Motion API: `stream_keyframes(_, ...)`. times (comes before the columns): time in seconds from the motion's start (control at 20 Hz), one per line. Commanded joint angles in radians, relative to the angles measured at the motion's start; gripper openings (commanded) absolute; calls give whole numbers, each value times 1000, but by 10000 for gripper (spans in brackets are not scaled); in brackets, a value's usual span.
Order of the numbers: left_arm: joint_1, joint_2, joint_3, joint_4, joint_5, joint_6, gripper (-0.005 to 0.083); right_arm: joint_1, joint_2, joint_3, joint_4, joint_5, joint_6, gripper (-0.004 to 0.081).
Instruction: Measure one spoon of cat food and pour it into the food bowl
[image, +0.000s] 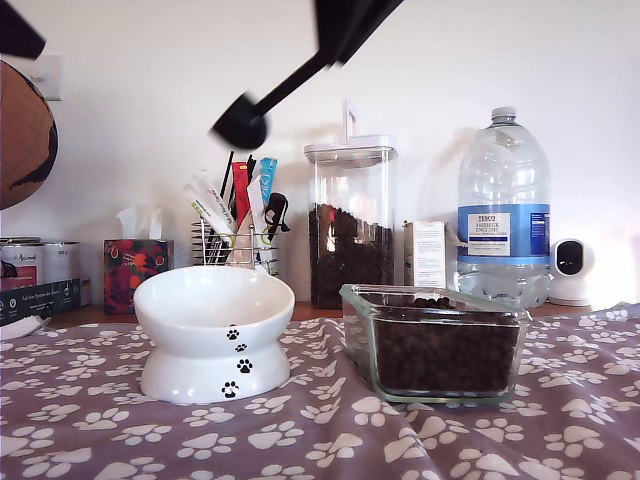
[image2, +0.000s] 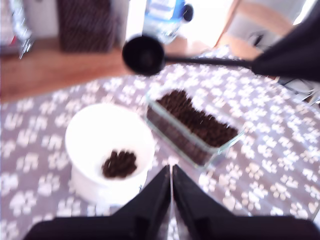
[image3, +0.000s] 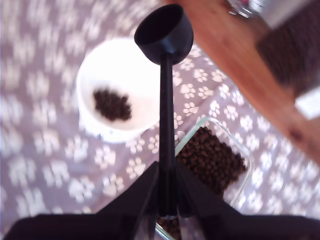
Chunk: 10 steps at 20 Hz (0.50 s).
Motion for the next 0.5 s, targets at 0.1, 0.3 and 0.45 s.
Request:
stream_keyframes(0.1, -3, 4, -21, 79, 4, 21, -19, -109, -107, 5, -2, -14, 136, -13)
stream_keyframes(0.3, -3, 7, -21, 116, 3, 26, -19, -180, -262, -66, 92, -15, 136, -13)
stream_keyframes(0.45, -3, 18, -21, 125, 3, 26, -19, -216, -424, -222, 214, -17, 145, -13)
